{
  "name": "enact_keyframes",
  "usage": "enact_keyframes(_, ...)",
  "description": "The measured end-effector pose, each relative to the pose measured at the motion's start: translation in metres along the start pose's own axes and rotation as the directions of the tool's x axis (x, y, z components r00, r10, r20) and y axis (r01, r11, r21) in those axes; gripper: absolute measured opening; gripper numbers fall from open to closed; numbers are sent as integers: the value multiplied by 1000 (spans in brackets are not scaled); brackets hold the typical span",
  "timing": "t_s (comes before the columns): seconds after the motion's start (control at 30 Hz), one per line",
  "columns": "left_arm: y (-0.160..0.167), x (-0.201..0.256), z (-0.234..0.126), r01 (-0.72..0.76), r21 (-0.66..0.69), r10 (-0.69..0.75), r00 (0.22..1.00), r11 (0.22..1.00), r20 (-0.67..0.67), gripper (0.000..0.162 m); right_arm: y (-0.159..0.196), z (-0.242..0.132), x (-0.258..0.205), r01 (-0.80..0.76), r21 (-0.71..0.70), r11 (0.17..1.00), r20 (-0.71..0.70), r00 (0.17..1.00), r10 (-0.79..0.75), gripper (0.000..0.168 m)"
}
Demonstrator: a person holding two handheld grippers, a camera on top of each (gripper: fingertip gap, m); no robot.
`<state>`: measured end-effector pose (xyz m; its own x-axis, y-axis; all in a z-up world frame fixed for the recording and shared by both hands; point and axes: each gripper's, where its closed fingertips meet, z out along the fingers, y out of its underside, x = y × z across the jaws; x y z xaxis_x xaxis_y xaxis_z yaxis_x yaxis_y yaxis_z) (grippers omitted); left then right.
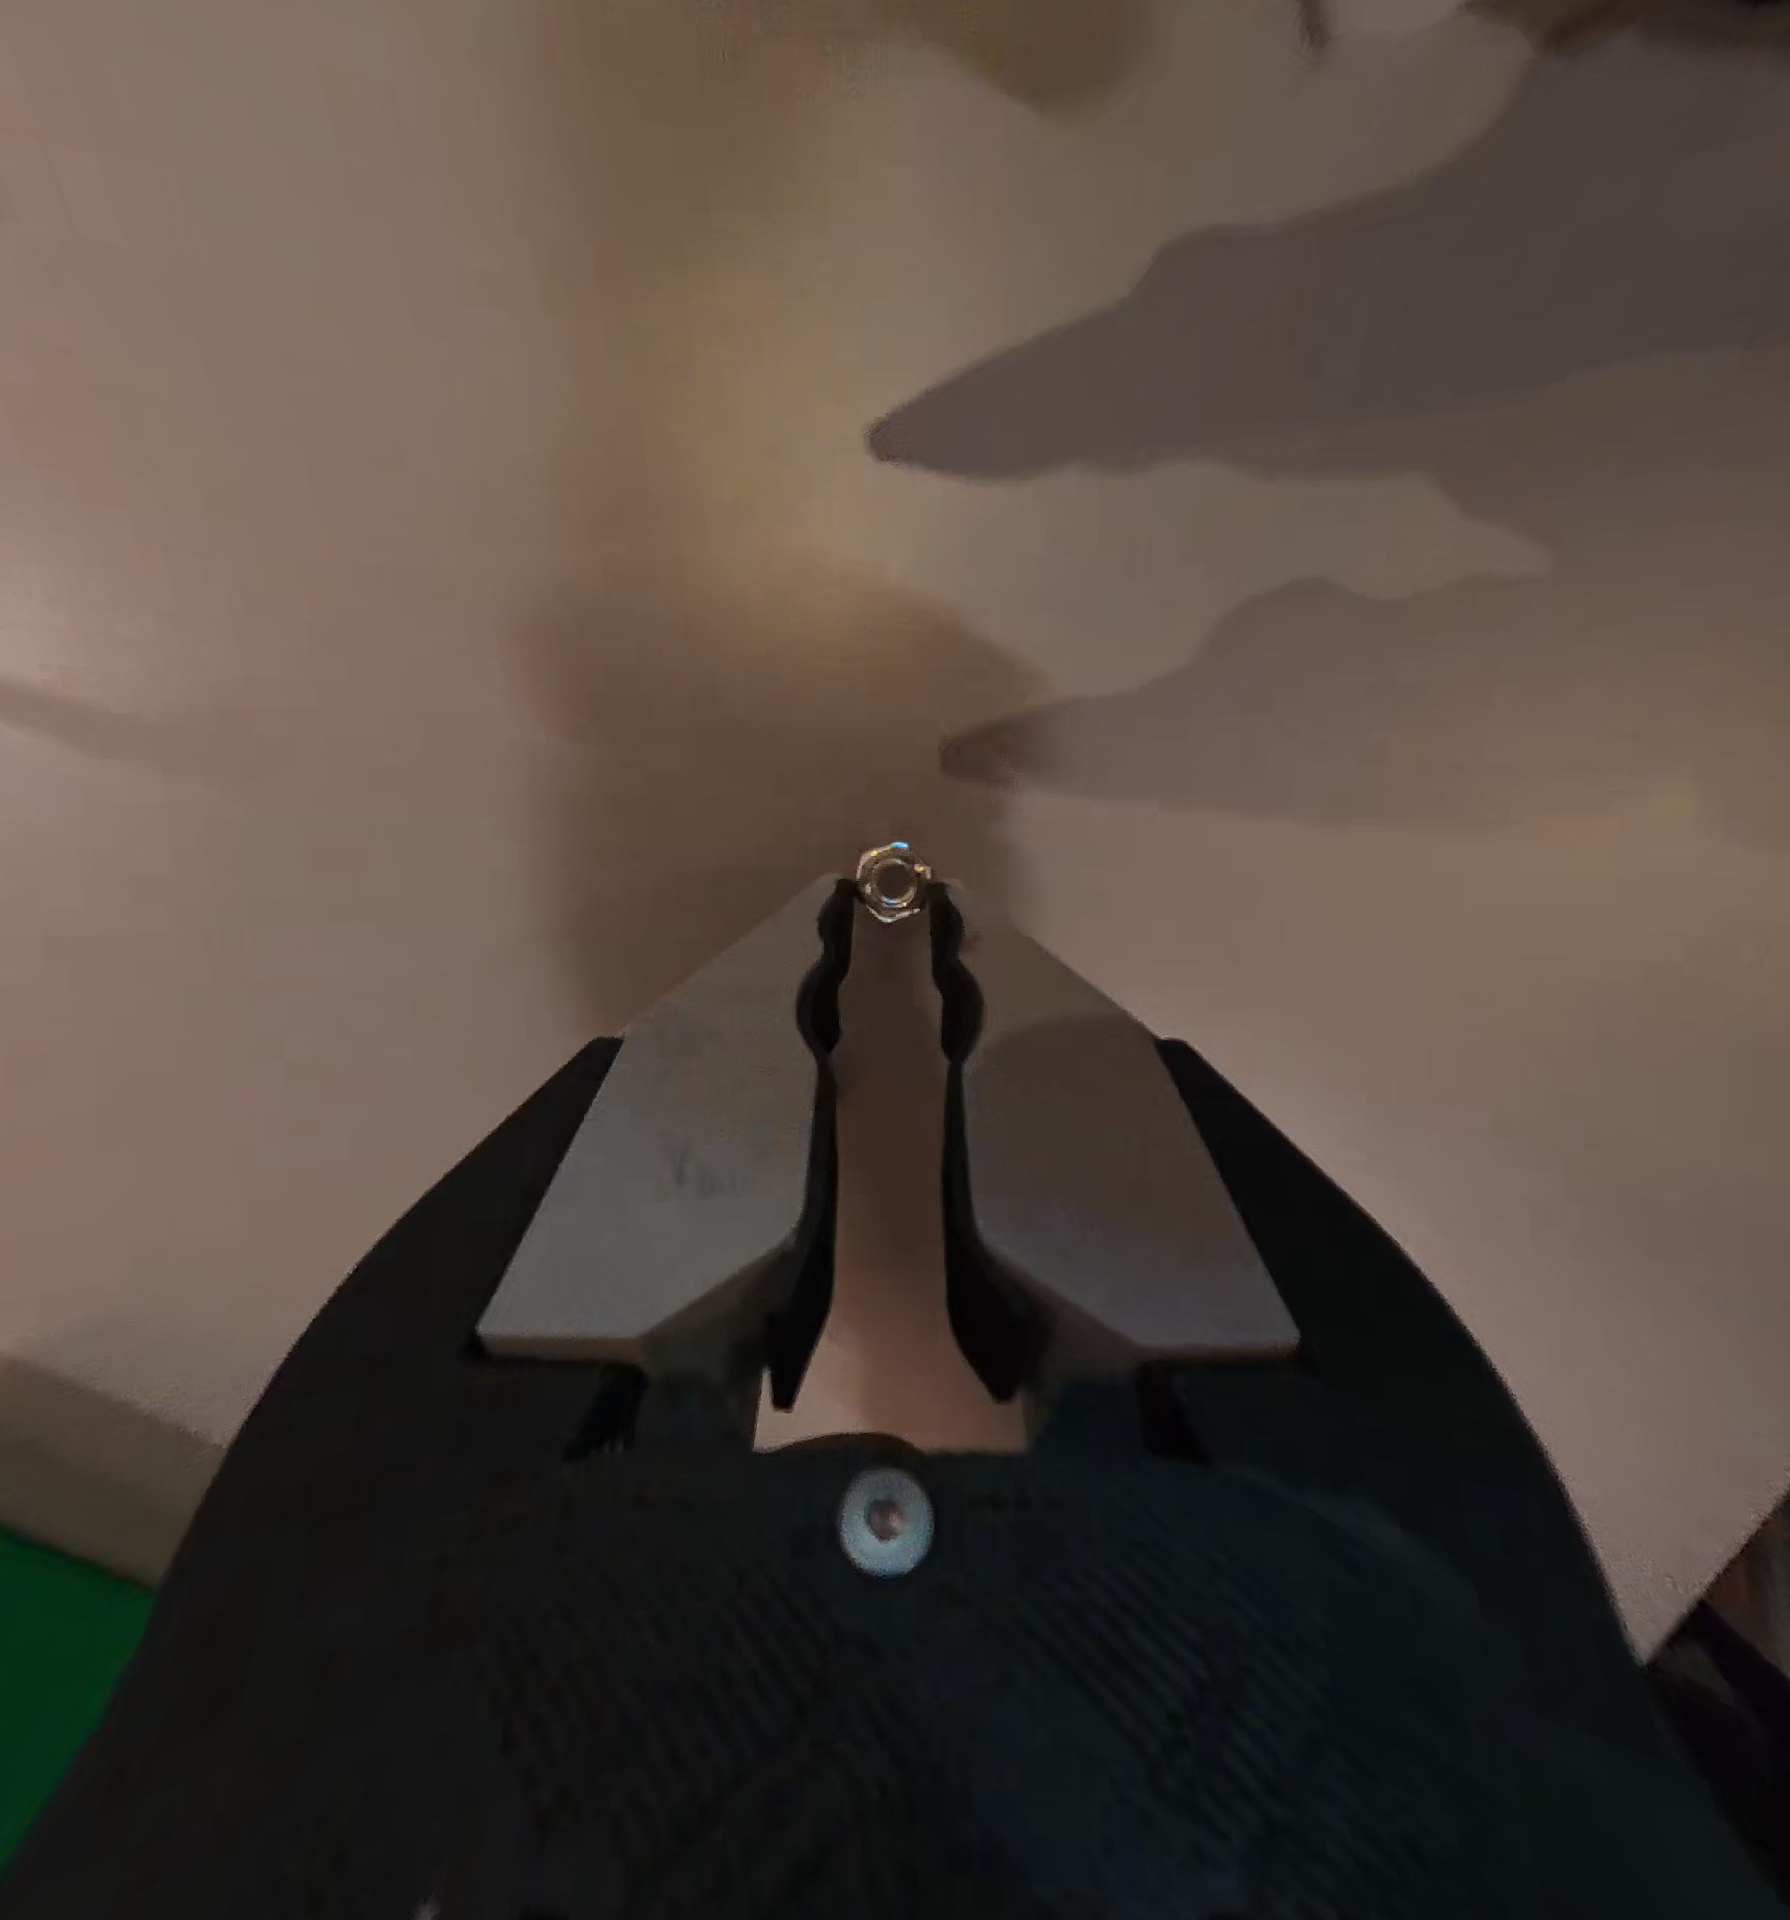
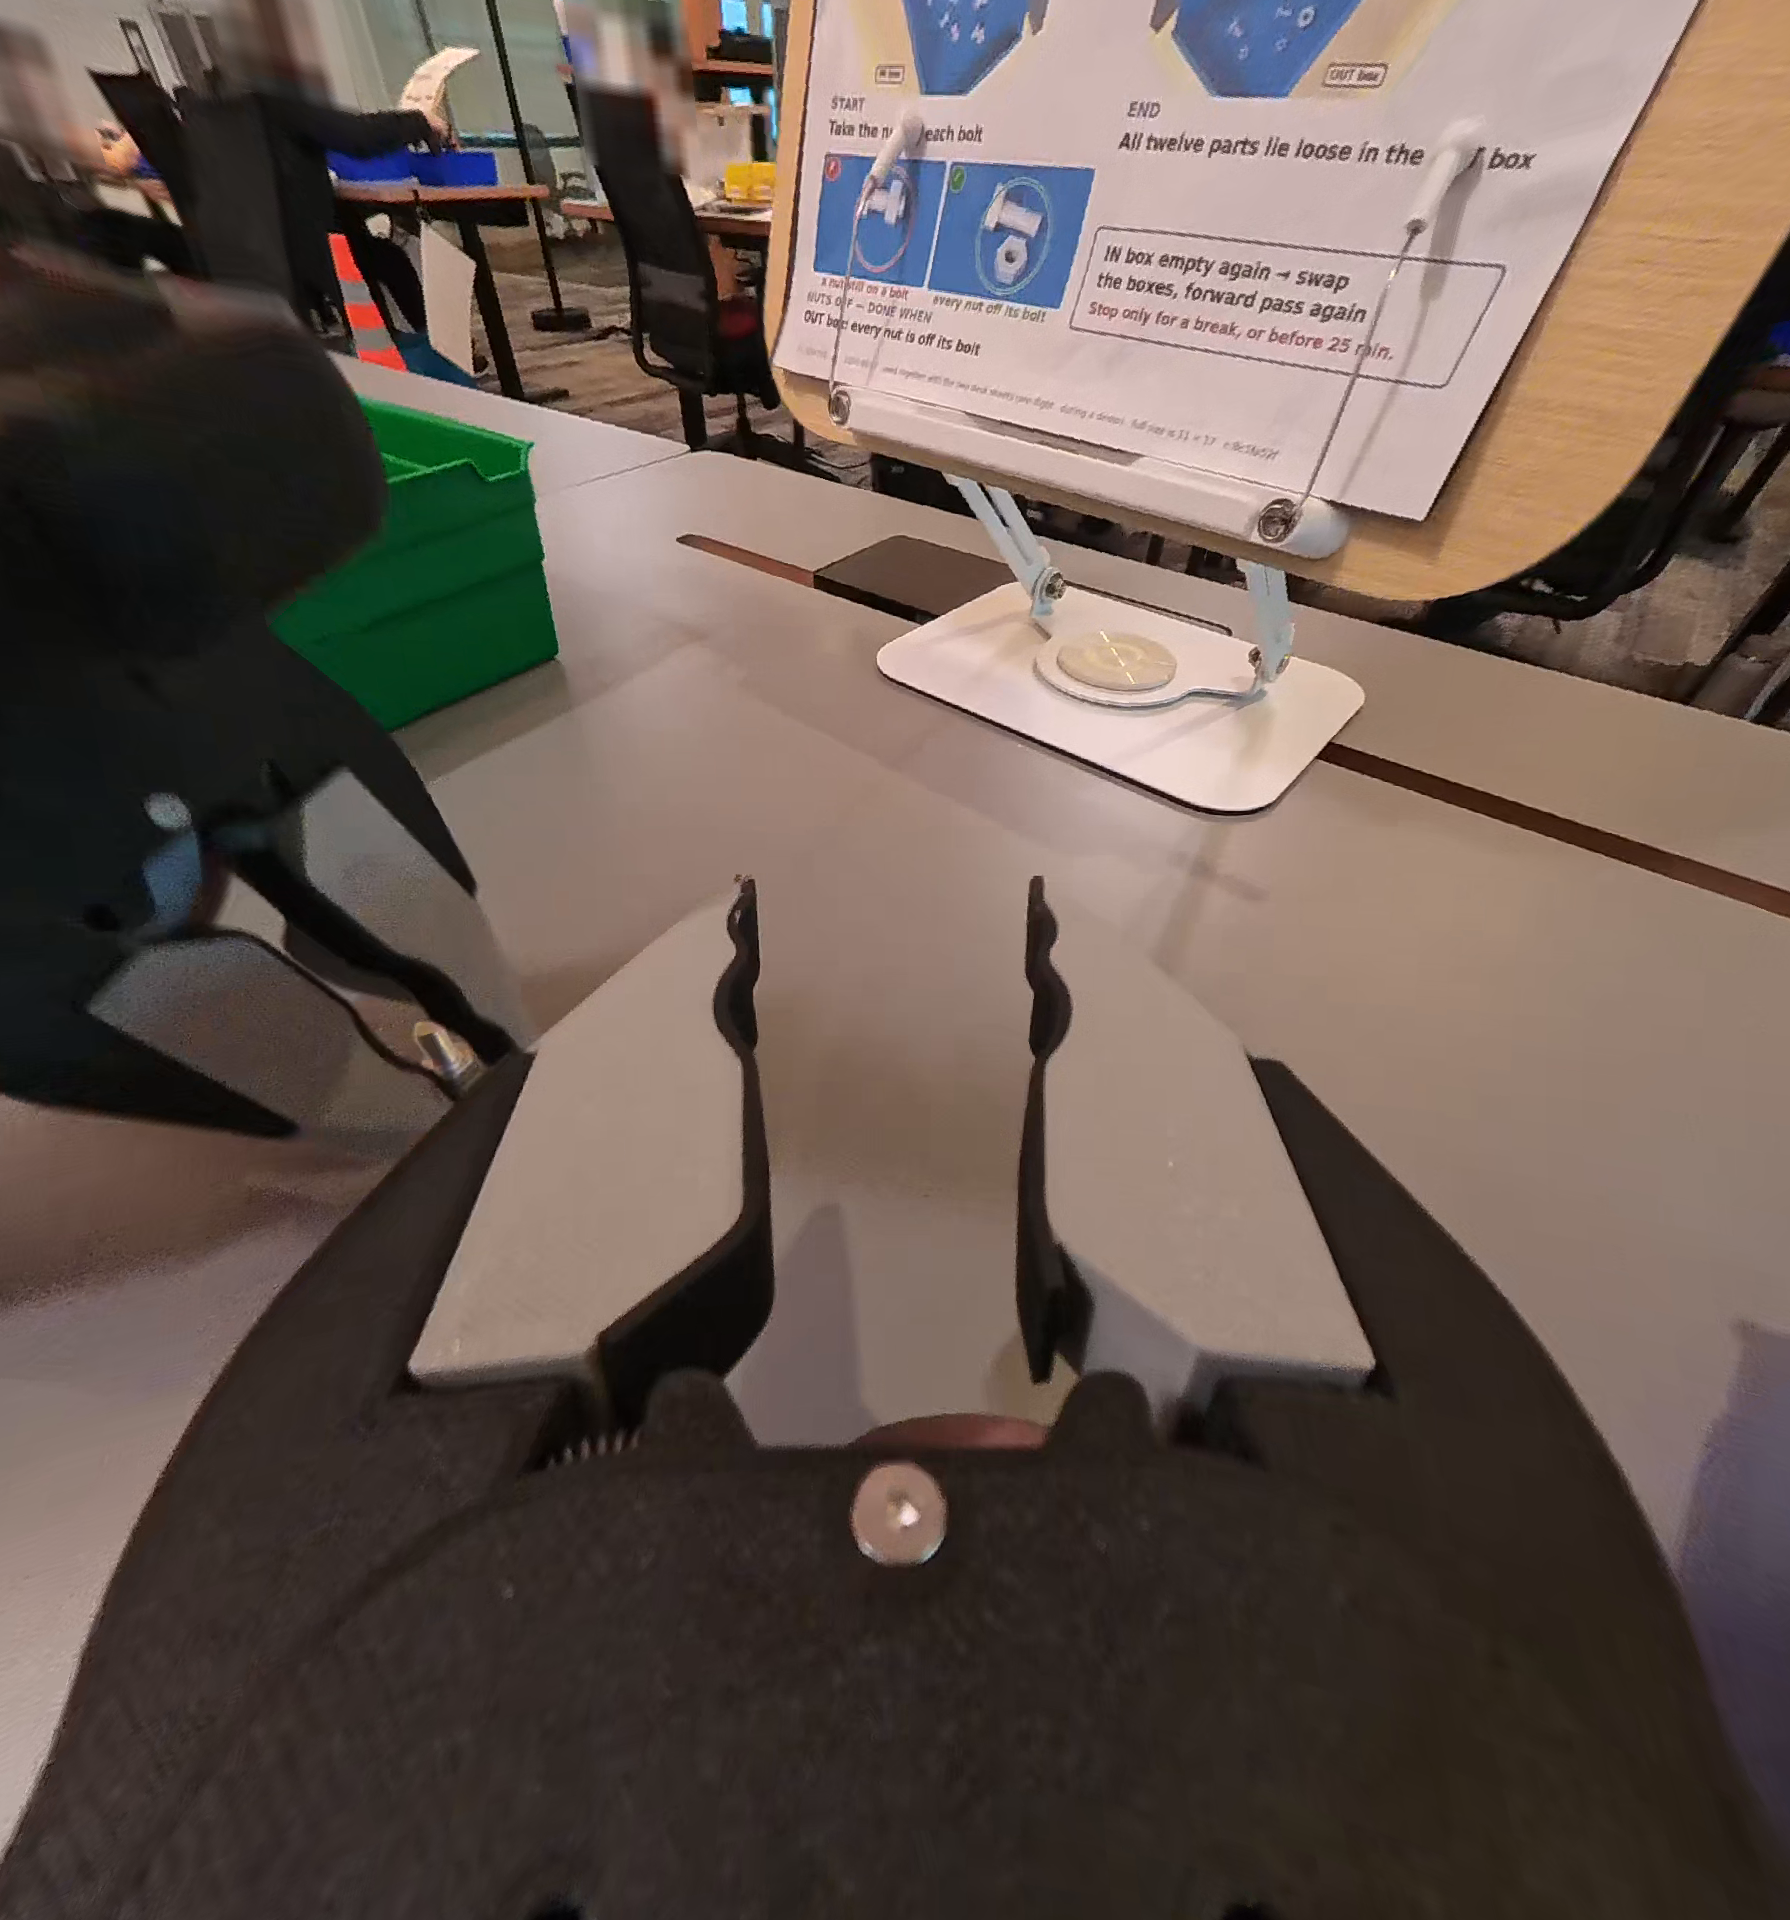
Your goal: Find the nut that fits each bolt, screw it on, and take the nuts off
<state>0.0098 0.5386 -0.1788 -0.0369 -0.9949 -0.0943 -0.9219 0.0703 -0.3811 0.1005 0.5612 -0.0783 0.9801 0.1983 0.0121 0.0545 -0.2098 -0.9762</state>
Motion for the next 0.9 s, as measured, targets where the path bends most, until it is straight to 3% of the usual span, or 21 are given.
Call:
enact_keyframes(0.07, 3, 4, 8, -2, -27, 2, 1000, 1000, -2, 13, 1, 0, 0, -18, -6, 1000, 14, 1000, 18, 49)
enact_keyframes(0.17, -5, -1, 1, 39, 40, -41, 999, 998, 32, 28, -3, -2, -3, -34, 2, 999, 35, 999, 34, 49)
enact_keyframes(0.37, -1, -18, -38, 123, 239, -136, 990, 963, 36, 31, -5, -3, -13, -29, 1, 1000, 71, 997, 29, 49)
enact_keyframes(0.6, 44, -93, -72, 262, 480, -378, 912, 837, 161, 32, 29, 15, -68, 48, -124, 991, 267, 964, -13, 46)
enact_keyframes(0.77, 37, -103, -68, 273, 641, -414, 907, 717, 77, 32, 67, 34, -125, 208, -250, 946, 398, 912, -96, 38)
enact_keyframes(0.9, 48, -112, -51, 243, 575, -394, 907, 781, 151, 35, 68, 46, -142, 279, -255, 926, 417, 896, -155, 28)
